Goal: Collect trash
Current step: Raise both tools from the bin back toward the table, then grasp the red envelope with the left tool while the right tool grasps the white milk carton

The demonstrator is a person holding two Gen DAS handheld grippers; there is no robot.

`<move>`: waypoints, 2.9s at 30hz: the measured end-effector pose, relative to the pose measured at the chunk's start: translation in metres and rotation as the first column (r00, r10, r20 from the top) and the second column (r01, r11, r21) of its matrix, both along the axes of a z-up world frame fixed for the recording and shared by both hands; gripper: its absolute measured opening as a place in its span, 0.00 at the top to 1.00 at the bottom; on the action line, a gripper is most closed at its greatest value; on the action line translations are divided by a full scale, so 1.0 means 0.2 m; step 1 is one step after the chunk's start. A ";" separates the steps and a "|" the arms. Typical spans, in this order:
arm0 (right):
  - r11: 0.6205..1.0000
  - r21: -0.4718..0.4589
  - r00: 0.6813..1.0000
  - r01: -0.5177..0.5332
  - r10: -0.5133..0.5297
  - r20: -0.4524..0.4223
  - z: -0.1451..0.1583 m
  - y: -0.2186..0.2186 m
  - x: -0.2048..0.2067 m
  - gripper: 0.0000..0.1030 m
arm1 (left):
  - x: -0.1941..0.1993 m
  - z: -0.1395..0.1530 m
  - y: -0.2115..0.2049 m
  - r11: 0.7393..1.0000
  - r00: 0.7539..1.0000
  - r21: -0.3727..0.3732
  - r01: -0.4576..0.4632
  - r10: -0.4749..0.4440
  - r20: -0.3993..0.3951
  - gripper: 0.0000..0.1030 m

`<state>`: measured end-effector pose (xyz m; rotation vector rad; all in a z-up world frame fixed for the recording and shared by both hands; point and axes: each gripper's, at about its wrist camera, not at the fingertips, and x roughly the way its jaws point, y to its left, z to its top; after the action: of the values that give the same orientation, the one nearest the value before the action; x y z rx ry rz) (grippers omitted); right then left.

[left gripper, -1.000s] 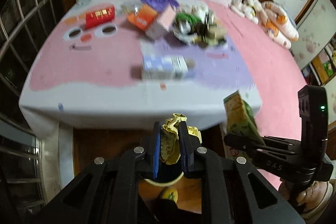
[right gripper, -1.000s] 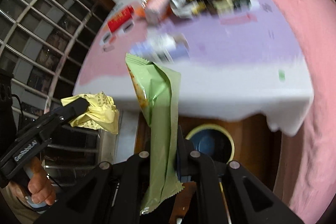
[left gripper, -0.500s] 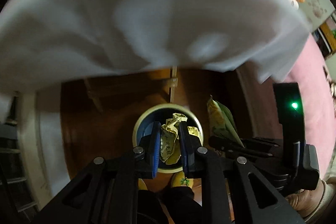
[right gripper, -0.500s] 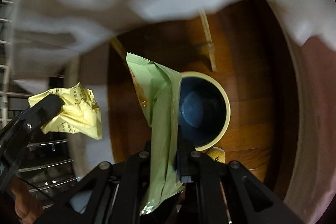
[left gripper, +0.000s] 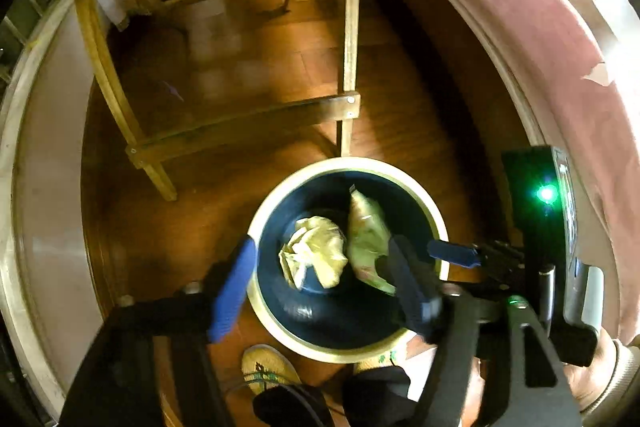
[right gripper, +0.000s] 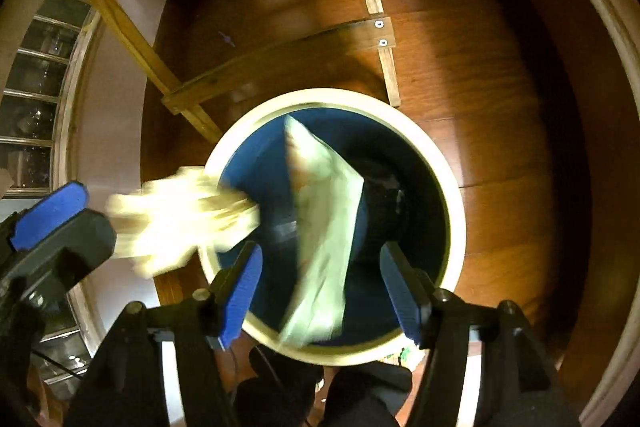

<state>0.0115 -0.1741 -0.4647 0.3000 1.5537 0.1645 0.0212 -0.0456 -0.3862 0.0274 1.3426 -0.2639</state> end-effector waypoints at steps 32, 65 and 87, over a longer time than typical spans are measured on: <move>0.997 0.028 0.971 -0.077 0.069 0.230 1.52 -0.05 0.00 0.34 | -0.15 1.53 0.27 0.976 0.951 0.008 -0.216 0.208 0.230 0.19; 0.971 0.188 0.930 -0.145 0.069 0.362 2.19 0.29 0.54 0.34 | 0.23 2.16 0.62 0.948 0.855 0.026 -0.316 0.273 0.441 0.20; 0.879 -0.006 0.873 0.477 -0.473 0.117 1.84 0.53 0.97 0.26 | 1.32 1.95 1.23 0.994 0.945 0.111 0.018 -0.053 0.324 0.20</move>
<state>0.2060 -0.0682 -0.0977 0.6264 1.3259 -0.2303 0.2860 0.2002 0.0043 0.1783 1.0246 -0.2073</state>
